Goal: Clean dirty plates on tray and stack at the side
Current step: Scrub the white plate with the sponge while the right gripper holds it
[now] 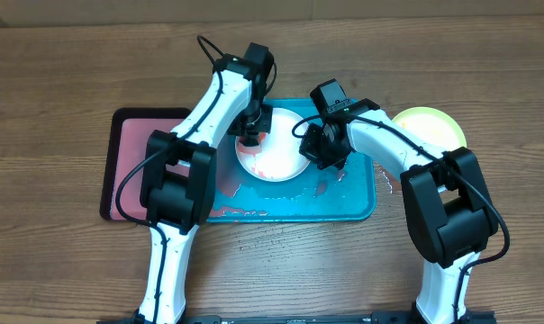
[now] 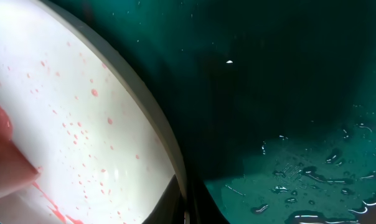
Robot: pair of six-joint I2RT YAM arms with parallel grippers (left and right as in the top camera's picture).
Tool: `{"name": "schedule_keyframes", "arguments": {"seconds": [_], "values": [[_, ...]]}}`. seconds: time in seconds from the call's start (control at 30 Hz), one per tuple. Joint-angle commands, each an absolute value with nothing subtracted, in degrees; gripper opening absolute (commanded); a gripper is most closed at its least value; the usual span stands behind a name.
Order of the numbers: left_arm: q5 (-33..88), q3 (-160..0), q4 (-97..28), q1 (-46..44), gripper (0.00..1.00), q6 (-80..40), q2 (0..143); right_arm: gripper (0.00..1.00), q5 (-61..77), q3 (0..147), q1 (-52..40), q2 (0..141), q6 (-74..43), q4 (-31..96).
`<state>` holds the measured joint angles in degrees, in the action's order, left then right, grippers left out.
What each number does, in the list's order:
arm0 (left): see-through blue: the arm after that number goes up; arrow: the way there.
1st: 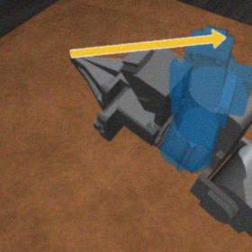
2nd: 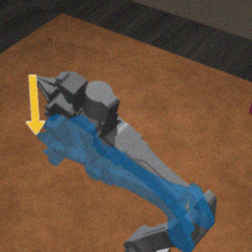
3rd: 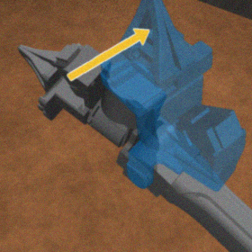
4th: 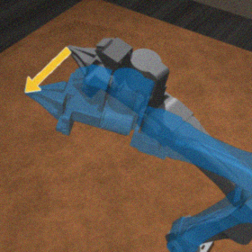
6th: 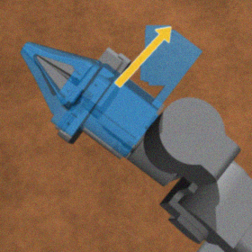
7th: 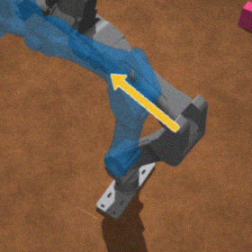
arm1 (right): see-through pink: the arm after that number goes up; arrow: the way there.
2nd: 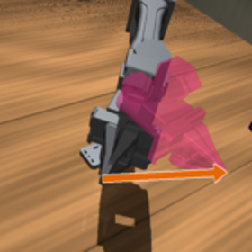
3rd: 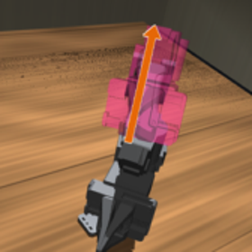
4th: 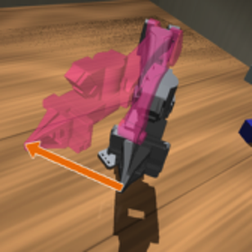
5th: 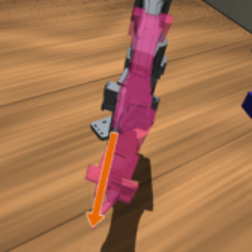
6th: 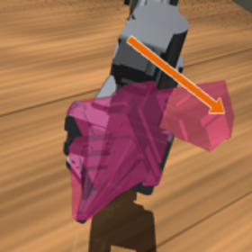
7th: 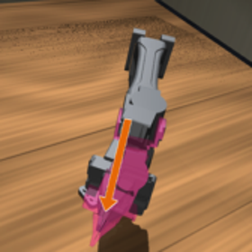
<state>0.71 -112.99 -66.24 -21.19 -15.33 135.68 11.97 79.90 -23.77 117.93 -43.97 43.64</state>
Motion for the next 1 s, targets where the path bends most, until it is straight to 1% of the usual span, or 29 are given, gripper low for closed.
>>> {"name": "schedule_keyframes", "arguments": {"seconds": [0.0,0.1,0.17,0.27,0.3,0.37,0.43,0.53,0.6,0.7,0.77,0.87,0.93,0.97], "values": [[7.70,-112.44,-68.05,-23.92,0.04,-12.05,140.20,0.04,8.64,79.05,-24.10,119.81,-44.53,43.86],[17.74,-112.44,-69.71,-25.06,0.04,-3.40,140.25,0.04,8.54,79.05,-24.10,119.81,-44.53,43.86],[27.88,-112.44,-71.18,-25.58,0.04,6.13,140.25,0.04,8.54,79.05,-24.10,119.81,-44.53,43.77],[29.10,-112.44,-71.20,-25.52,0.04,8.36,140.25,0.04,8.56,79.05,-24.10,119.81,-44.53,43.79],[27.79,-112.44,-70.43,-25.36,0.04,7.99,140.25,0.04,8.56,79.05,-24.10,119.81,-44.53,43.81],[21.82,-112.44,-68.77,-24.80,0.04,3.33,140.25,0.04,8.56,79.05,-24.10,119.81,-44.53,43.83],[9.69,-112.44,-67.90,-24.01,0.04,-6.70,140.25,0.04,8.58,79.05,-24.10,119.81,-44.53,43.83],[-10.98,-112.46,-70.24,-22.83,0.04,-24.62,140.22,0.04,8.56,79.05,-24.10,119.81,-44.49,43.86],[-18.74,-112.46,-71.92,-22.24,0.04,-31.62,140.20,0.04,8.56,79.05,-24.10,119.81,-44.05,43.83],[-27.29,-112.62,-74.37,-21.69,0.04,-38.87,140.11,0.04,8.58,79.05,-24.10,119.81,-43.88,43.81],[-30.04,-112.75,-74.96,-21.74,0.04,-40.14,140.11,0.04,8.58,79.05,-24.10,119.81,-43.88,43.77],[-30.46,-113.10,-74.91,-21.89,0.04,-40.03,140.11,0.04,8.60,79.05,-24.10,119.81,-43.66,43.77],[-28.47,-113.10,-74.02,-21.93,0.04,-37.74,140.11,0.04,8.86,79.05,-24.10,119.81,-43.03,43.86],[-25.39,-113.10,-72.79,-21.91,0.04,-34.04,140.11,0.04,9.58,79.02,-24.10,119.81,-42.24,43.86]]}}
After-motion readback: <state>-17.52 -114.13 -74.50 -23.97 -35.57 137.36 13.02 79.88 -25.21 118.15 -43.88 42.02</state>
